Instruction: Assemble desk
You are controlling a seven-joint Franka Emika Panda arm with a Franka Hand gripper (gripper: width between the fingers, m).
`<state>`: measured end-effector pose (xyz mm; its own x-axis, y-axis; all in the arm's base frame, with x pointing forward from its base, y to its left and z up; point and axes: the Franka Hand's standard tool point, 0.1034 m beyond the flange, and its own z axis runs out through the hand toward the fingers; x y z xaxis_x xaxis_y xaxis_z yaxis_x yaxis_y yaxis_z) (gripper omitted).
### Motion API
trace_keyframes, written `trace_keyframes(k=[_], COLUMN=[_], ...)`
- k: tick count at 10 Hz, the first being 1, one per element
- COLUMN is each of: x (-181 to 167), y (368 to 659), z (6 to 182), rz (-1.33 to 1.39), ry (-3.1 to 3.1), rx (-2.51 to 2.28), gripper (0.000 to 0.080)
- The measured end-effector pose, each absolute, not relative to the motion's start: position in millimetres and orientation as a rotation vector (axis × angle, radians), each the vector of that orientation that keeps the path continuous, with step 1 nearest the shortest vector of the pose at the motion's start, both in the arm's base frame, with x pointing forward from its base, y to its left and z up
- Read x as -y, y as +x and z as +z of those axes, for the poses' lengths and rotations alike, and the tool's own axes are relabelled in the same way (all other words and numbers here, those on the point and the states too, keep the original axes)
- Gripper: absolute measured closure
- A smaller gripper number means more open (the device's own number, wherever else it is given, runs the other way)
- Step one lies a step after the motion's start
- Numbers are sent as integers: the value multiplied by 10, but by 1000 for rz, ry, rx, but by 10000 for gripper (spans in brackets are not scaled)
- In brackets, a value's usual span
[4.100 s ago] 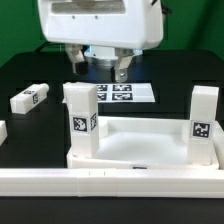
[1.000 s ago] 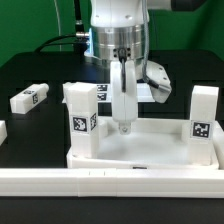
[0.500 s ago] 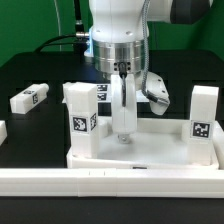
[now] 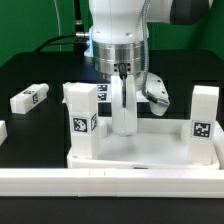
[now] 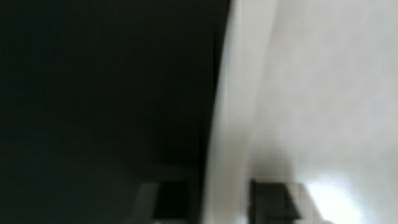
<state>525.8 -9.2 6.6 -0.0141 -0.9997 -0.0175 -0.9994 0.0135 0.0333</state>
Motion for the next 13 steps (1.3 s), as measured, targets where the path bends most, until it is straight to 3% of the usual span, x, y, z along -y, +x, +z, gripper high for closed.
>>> trace_keyframes(k=[5,10,13], x=[118,574,602], y=[5264,5068,5072], z=[69,80,83], rz=[-47,-40,-37], ry=[2212,2387,2411], rx=[2217,1986,1955], gripper=[731,732,732])
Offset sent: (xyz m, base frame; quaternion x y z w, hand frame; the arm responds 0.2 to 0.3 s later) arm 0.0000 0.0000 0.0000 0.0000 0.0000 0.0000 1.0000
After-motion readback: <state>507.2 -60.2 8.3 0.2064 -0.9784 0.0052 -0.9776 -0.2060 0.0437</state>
